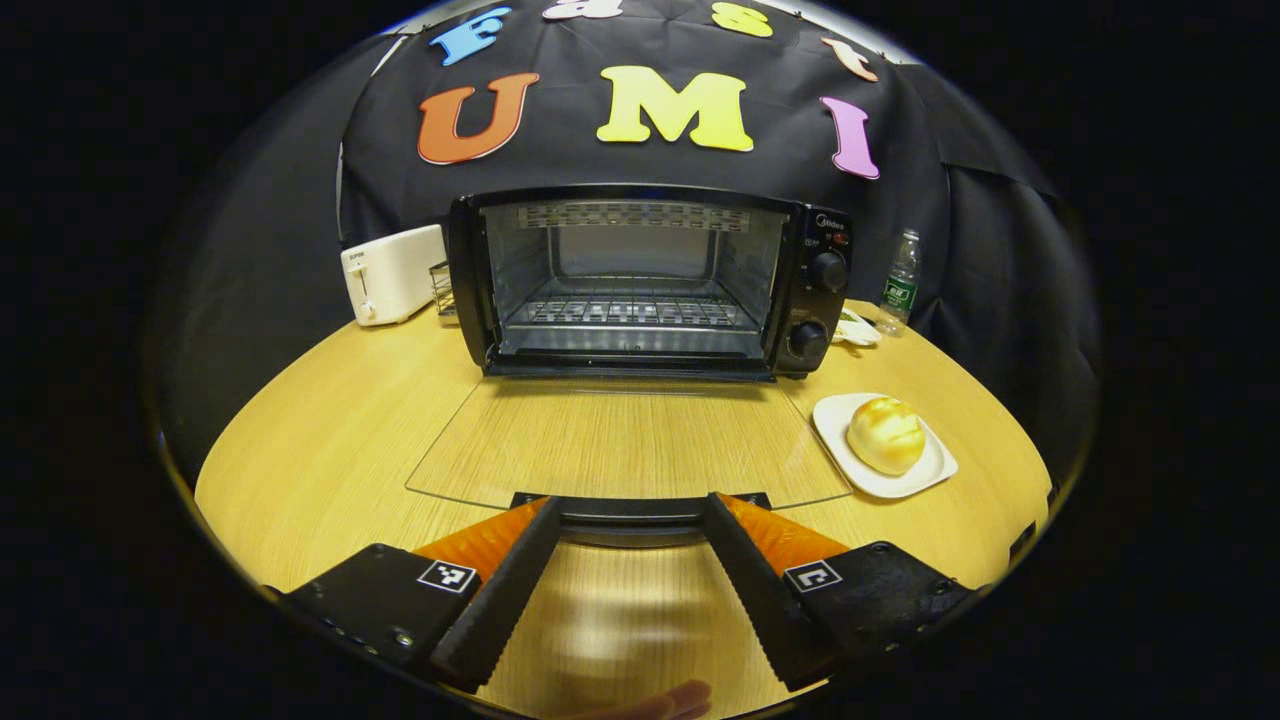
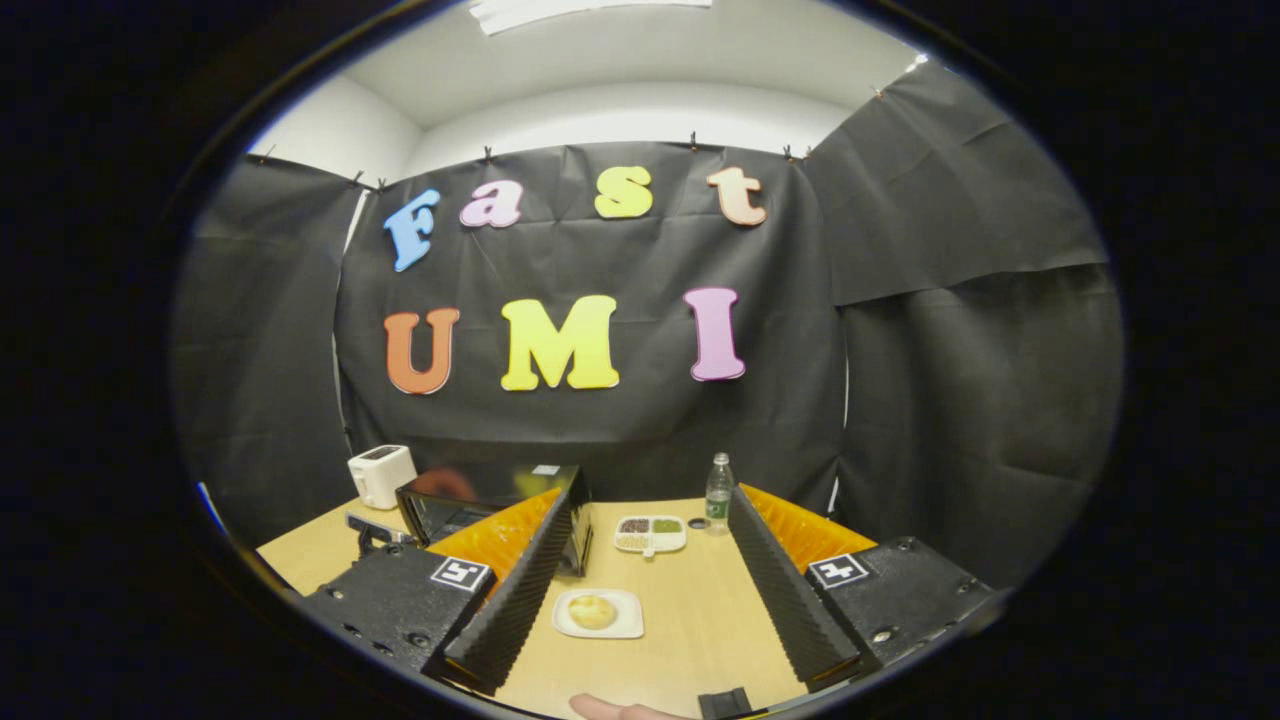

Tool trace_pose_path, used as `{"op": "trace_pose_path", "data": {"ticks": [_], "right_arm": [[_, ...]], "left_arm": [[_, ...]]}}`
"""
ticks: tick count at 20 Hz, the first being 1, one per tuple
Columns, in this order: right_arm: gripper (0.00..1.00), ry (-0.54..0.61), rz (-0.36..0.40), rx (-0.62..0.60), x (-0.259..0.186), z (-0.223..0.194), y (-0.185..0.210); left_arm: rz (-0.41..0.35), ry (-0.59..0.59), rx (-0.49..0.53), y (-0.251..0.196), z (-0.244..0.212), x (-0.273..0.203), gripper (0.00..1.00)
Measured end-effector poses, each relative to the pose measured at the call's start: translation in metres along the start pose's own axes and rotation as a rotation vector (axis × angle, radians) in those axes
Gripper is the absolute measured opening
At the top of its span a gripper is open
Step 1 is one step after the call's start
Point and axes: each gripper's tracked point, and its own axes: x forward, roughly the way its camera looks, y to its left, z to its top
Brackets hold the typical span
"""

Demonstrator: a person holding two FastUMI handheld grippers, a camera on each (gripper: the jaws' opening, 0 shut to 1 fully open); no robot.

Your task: Open the electric oven with the left hand, put the food in, and close the electric oven.

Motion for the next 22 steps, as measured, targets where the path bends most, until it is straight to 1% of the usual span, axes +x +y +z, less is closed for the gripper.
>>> {"op": "trace_pose_path", "data": {"ticks": [2, 3, 4, 5, 6, 9, 10, 11, 12, 13, 14, 16, 19, 20, 21, 22], "right_arm": [[0.95, -0.005, 0.001, 0.002, -0.002, 0.003, 0.001], [1.0, -0.007, 0.003, 0.004, -0.002, 0.004, 0.002], [1.0, -0.009, 0.002, 0.004, -0.002, 0.004, 0.003], [0.94, -0.011, 0.003, 0.003, -0.001, 0.005, 0.003], [1.0, -0.012, 0.012, 0.004, -0.001, 0.005, 0.005], [1.0, -0.009, 0.053, 0.013, 0.006, -0.002, 0.014], [0.95, -0.002, 0.065, 0.011, 0.01, -0.005, 0.016], [1.0, 0.007, 0.07, 0.007, 0.014, -0.01, 0.017], [1.0, 0.015, 0.072, 0.001, 0.02, -0.014, 0.018], [0.94, 0.021, 0.076, -0.01, 0.026, -0.018, 0.02], [0.94, 0.027, 0.08, -0.026, 0.032, -0.023, 0.022], [0.95, 0.034, 0.078, -0.047, 0.043, -0.034, 0.024], [0.95, 0.067, 0.077, -0.07, 0.068, -0.069, 0.032], [1.0, 0.088, 0.082, -0.081, 0.079, -0.085, 0.037], [0.95, 0.117, 0.086, -0.091, 0.09, -0.105, 0.042], [0.95, 0.141, 0.088, -0.095, 0.101, -0.121, 0.046]], "left_arm": [[-0.002, -0.027, 0.009, 0.001, 0.008, -0.003, 0.95], [0.006, -0.032, 0.004, 0.006, 0.011, -0.007, 0.95], [0.005, -0.039, -0.008, 0.009, 0.017, -0.012, 0.95], [-0.007, -0.059, -0.024, 0.009, 0.025, -0.02, 0.95], [-0.012, -0.081, -0.037, 0.012, 0.036, -0.03, 0.95], [-0.008, -0.179, -0.047, 0.026, 0.081, -0.07, 0.95], [-0.009, -0.219, -0.052, 0.029, 0.1, -0.087, 0.95], [-0.006, -0.258, -0.055, 0.033, 0.119, -0.103, 0.95], [0.0, -0.296, -0.049, 0.038, 0.137, -0.12, 0.94], [0.007, -0.341, -0.033, 0.042, 0.154, -0.138, 0.94], [0.02, -0.382, -0.018, 0.047, 0.17, -0.155, 0.94], [0.047, -0.435, -0.009, 0.057, 0.195, -0.187, 0.94], [0.047, -0.517, -0.015, 0.061, 0.23, -0.222, 0.94], [0.053, -0.545, -0.014, 0.064, 0.239, -0.233, 0.94], [0.061, -0.576, -0.014, 0.069, 0.247, -0.244, 0.94], [0.063, -0.596, -0.014, 0.07, 0.255, -0.253, 0.94]]}}
